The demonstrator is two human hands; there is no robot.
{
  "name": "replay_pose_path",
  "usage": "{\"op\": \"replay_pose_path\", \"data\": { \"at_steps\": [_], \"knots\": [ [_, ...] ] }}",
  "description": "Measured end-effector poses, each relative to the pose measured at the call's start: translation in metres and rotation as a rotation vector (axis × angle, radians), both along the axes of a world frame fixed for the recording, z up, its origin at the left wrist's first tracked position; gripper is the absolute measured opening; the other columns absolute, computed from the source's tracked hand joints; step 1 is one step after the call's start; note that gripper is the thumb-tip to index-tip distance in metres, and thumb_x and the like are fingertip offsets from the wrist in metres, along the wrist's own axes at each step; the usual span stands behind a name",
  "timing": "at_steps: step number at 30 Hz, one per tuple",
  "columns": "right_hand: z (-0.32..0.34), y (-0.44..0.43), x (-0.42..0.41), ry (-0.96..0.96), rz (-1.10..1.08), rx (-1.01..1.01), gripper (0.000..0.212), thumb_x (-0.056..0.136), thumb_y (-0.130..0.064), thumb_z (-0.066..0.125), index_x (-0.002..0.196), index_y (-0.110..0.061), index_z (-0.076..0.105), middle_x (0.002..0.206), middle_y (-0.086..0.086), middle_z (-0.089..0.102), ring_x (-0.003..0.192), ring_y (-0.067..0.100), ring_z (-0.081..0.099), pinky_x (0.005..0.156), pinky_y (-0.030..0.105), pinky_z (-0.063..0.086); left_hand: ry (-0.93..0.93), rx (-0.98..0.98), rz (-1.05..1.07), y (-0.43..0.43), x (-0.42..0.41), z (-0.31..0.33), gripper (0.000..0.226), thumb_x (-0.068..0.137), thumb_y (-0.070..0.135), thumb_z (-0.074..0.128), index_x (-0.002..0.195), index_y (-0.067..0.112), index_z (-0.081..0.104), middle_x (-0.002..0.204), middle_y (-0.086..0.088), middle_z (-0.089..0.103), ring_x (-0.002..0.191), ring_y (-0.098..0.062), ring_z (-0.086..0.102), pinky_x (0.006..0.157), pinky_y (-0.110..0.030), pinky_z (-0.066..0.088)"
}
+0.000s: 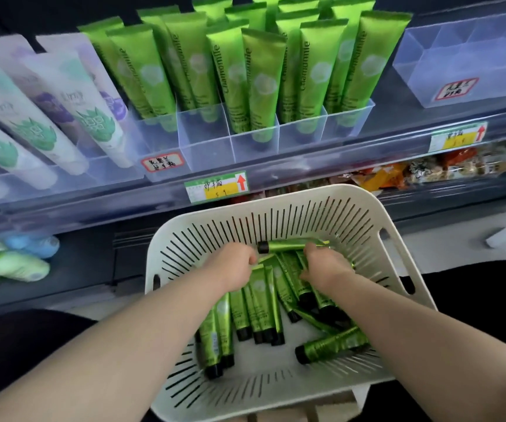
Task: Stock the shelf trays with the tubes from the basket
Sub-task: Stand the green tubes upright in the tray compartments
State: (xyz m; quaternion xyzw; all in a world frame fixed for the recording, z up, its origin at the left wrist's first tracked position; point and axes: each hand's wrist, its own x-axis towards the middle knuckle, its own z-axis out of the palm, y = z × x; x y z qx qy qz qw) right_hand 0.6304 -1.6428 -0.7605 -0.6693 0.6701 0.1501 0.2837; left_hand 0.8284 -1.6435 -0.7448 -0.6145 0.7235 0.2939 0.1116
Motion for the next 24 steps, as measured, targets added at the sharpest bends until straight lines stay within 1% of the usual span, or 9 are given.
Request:
{"op": "replay_pose_path", "data": {
  "at_steps": [4, 7, 8, 11, 14, 16, 18, 21, 24],
  "knots": [
    [-0.002, 0.004, 0.009, 0.021, -0.007, -0.038, 0.056, 0.086, -0.001, 0.052, 0.137, -0.009, 0.030, 0.092, 0.009, 0.058, 0.088, 0.027, 0.059, 0.067, 0.034, 0.046, 0.003, -0.002, 0.013, 0.001, 0.004, -0.008, 0.033, 0.091, 0.006, 0.059, 0.120, 0.019, 0.066, 0.120, -0.004, 0.064, 0.110, -0.022, 0.059, 0.096, -0.034, 0.047],
    [0.000, 0.011, 0.011, 0.016, -0.019, -0.013, 0.073, 0.081, -0.004, 0.059, 0.144, -0.014, 0.022, 0.085, 0.004, 0.056, 0.083, 0.024, 0.058, 0.067, 0.034, 0.051, 0.004, -0.014, 0.041, 0.002, 0.003, -0.011, 0.031, 0.091, 0.005, 0.059, 0.118, 0.017, 0.067, 0.116, -0.002, 0.065, 0.107, -0.021, 0.060, 0.091, -0.030, 0.047],
    [0.000, 0.013, 0.010, 0.018, -0.009, -0.007, 0.074, 0.080, -0.008, 0.061, 0.144, -0.016, 0.023, 0.084, 0.002, 0.057, 0.082, 0.023, 0.058, 0.067, 0.035, 0.052, 0.006, -0.014, 0.054, 0.003, 0.002, -0.012, 0.030, 0.091, 0.005, 0.059, 0.117, 0.017, 0.067, 0.115, -0.001, 0.064, 0.106, -0.020, 0.060, 0.090, -0.030, 0.047],
    [0.004, 0.012, 0.005, -0.025, 0.010, 0.029, 0.066, 0.083, -0.017, 0.058, 0.142, -0.023, 0.031, 0.085, -0.001, 0.057, 0.079, 0.021, 0.058, 0.062, 0.031, 0.049, -0.001, -0.002, 0.085, 0.006, 0.001, -0.018, 0.029, 0.089, 0.002, 0.059, 0.113, 0.016, 0.067, 0.113, -0.003, 0.064, 0.101, -0.020, 0.061, 0.088, -0.032, 0.051],
    [0.014, 0.005, 0.000, -0.087, -0.023, 0.007, 0.050, 0.086, -0.025, 0.056, 0.134, -0.029, 0.043, 0.091, -0.003, 0.059, 0.075, 0.018, 0.057, 0.058, 0.026, 0.043, -0.024, 0.013, 0.103, 0.008, -0.003, -0.022, 0.030, 0.089, 0.003, 0.058, 0.117, 0.014, 0.064, 0.111, -0.005, 0.062, 0.097, -0.020, 0.062, 0.085, -0.034, 0.053],
    [0.022, 0.001, 0.001, -0.133, -0.043, -0.051, 0.045, 0.086, -0.022, 0.054, 0.129, -0.027, 0.044, 0.084, -0.004, 0.059, 0.066, 0.016, 0.056, 0.050, 0.025, 0.039, -0.036, 0.041, 0.095, 0.007, -0.007, -0.023, 0.033, 0.091, 0.004, 0.058, 0.123, 0.012, 0.059, 0.111, -0.007, 0.061, 0.094, -0.019, 0.058, 0.081, -0.034, 0.050],
    [0.030, -0.001, 0.004, -0.183, -0.041, -0.101, 0.048, 0.085, -0.015, 0.051, 0.130, -0.025, 0.040, 0.079, -0.003, 0.058, 0.063, 0.016, 0.056, 0.046, 0.026, 0.037, -0.055, 0.077, 0.082, 0.007, -0.012, -0.025, 0.041, 0.090, 0.003, 0.057, 0.130, 0.011, 0.053, 0.112, -0.007, 0.058, 0.096, -0.021, 0.057, 0.076, -0.031, 0.049],
    [0.043, -0.001, 0.008, -0.239, 0.014, -0.155, 0.051, 0.084, -0.008, 0.047, 0.132, -0.024, 0.039, 0.092, 0.000, 0.058, 0.075, 0.022, 0.059, 0.059, 0.034, 0.048, -0.098, 0.116, 0.055, 0.008, -0.019, -0.032, 0.050, 0.090, 0.006, 0.059, 0.138, 0.016, 0.046, 0.122, -0.009, 0.058, 0.101, -0.022, 0.059, 0.075, -0.027, 0.047],
    [0.046, 0.000, 0.008, -0.253, 0.065, -0.214, 0.053, 0.084, -0.006, 0.046, 0.132, -0.026, 0.041, 0.113, 0.001, 0.056, 0.091, 0.025, 0.060, 0.074, 0.039, 0.053, -0.160, 0.131, 0.039, 0.010, -0.023, -0.033, 0.049, 0.088, 0.014, 0.064, 0.135, 0.013, 0.048, 0.121, -0.009, 0.058, 0.107, -0.024, 0.057, 0.080, -0.031, 0.048]
  ]
}}
